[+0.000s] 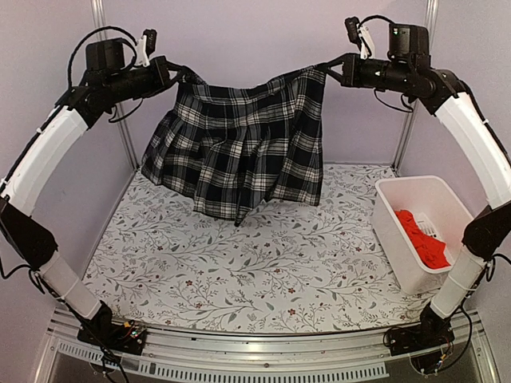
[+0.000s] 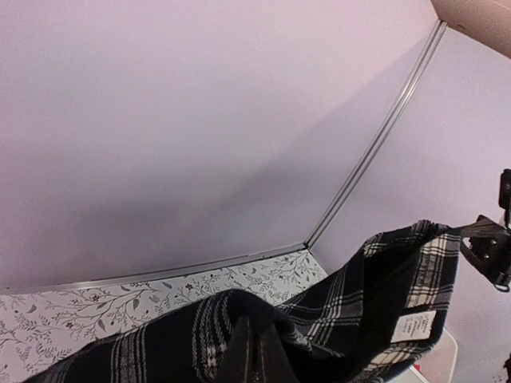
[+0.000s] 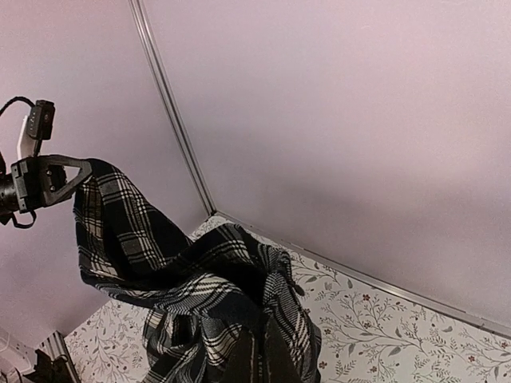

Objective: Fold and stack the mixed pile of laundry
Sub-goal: Flatten out the crumpled skirt at the center of the board.

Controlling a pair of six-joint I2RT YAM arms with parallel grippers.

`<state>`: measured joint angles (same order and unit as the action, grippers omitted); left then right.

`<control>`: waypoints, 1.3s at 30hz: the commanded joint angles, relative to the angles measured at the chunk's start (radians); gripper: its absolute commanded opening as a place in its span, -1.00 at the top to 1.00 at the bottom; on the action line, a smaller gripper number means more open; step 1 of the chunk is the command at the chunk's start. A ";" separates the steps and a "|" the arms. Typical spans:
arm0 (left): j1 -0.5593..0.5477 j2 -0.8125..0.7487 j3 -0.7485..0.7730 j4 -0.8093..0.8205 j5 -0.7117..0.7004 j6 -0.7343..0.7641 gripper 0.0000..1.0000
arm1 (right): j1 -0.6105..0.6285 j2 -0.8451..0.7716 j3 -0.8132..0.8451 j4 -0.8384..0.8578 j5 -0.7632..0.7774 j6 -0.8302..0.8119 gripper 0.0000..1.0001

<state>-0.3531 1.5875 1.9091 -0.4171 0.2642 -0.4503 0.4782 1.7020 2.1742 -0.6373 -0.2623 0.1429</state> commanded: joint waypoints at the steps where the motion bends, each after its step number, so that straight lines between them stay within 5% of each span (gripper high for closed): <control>1: 0.002 -0.011 0.037 0.024 -0.005 0.025 1.00 | 0.001 0.017 0.050 0.052 -0.012 0.003 1.00; 11: -0.031 -0.287 -0.284 0.057 0.053 0.010 1.00 | 0.180 -0.121 -0.146 -0.039 -0.042 -0.010 1.00; 19: -0.078 -0.296 -0.255 0.001 0.018 0.018 1.00 | 0.206 -0.154 -0.134 -0.052 0.082 0.023 1.00; 29: -0.001 0.060 -0.022 0.051 0.004 -0.014 1.00 | -0.011 0.033 -0.042 0.049 0.030 0.026 1.00; 36: 0.041 0.412 0.489 0.135 0.091 -0.004 1.00 | -0.132 0.285 0.342 0.146 -0.042 0.019 1.00; 39: 0.046 0.411 0.518 0.174 0.143 -0.002 1.00 | -0.134 0.283 0.320 0.242 -0.107 0.003 1.00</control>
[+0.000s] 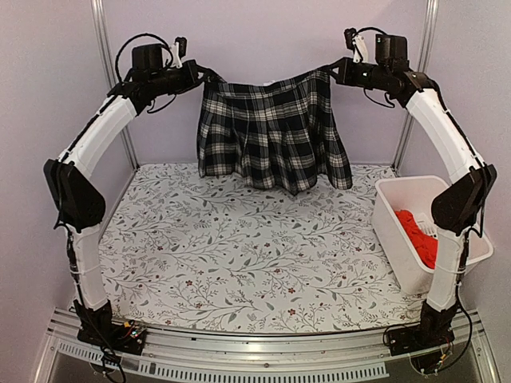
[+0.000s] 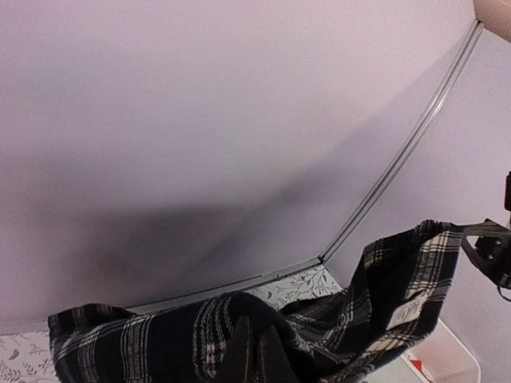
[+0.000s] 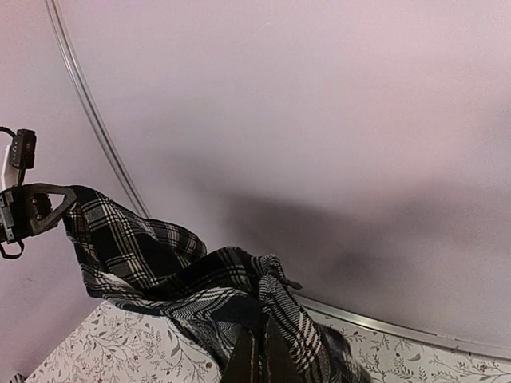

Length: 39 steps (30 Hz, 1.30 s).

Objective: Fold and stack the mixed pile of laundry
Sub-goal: Flatten out the crumpled skirt at the center of the board, then pick up the flattened skirt from the center of the board.

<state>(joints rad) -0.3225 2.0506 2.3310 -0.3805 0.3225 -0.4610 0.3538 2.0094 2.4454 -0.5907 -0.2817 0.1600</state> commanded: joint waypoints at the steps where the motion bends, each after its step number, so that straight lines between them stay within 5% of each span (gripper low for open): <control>1: 0.016 -0.095 0.015 0.162 0.100 0.017 1.00 | -0.009 -0.036 0.011 0.210 -0.120 -0.019 1.00; 6: 0.016 -0.455 -0.739 0.430 0.172 0.003 1.00 | 0.079 -0.171 -0.379 0.198 -0.169 -0.131 1.00; 9: 0.017 -0.672 -1.139 0.453 0.177 -0.020 0.99 | 0.189 -0.312 -0.709 0.181 -0.080 -0.206 1.00; 10: 0.019 -0.746 -1.246 0.447 0.171 -0.040 0.73 | 0.223 -0.363 -0.810 0.168 -0.051 -0.208 0.92; 12: 0.021 -0.898 -1.431 0.415 0.128 -0.081 -0.36 | 0.257 -0.455 -0.999 0.130 -0.063 -0.172 0.31; 13: 0.022 -0.976 -1.487 0.366 0.079 -0.106 -0.67 | 0.264 -0.488 -1.078 0.118 -0.073 -0.132 -0.07; 15: 0.027 -1.093 -1.559 0.285 0.007 -0.139 -0.95 | 0.267 -0.572 -1.208 0.126 -0.088 -0.042 -0.55; 17: 0.038 -1.132 -1.563 0.188 -0.049 -0.140 -0.99 | 0.266 -0.665 -1.281 0.146 -0.114 0.011 -0.78; 19: 0.044 -1.101 -1.518 0.071 -0.084 -0.141 -0.99 | 0.263 -0.682 -1.284 0.141 -0.142 0.026 -0.81; 26: 0.044 -0.937 -1.442 -0.155 -0.123 -0.236 -0.85 | 0.281 -0.381 -1.099 0.024 -0.226 0.043 -0.24; 32: 0.030 -0.788 -1.440 -0.242 -0.052 -0.135 -0.41 | 0.348 -0.207 -0.964 0.011 -0.169 0.029 -0.18; 39: -0.006 -0.691 -1.464 -0.348 -0.091 -0.184 -0.41 | 0.410 -0.019 -0.830 -0.046 -0.047 0.023 -0.23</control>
<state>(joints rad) -0.3092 1.3483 0.8825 -0.6403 0.2409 -0.6247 0.7345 1.9301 1.5440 -0.6079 -0.4122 0.1867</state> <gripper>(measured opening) 0.702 0.611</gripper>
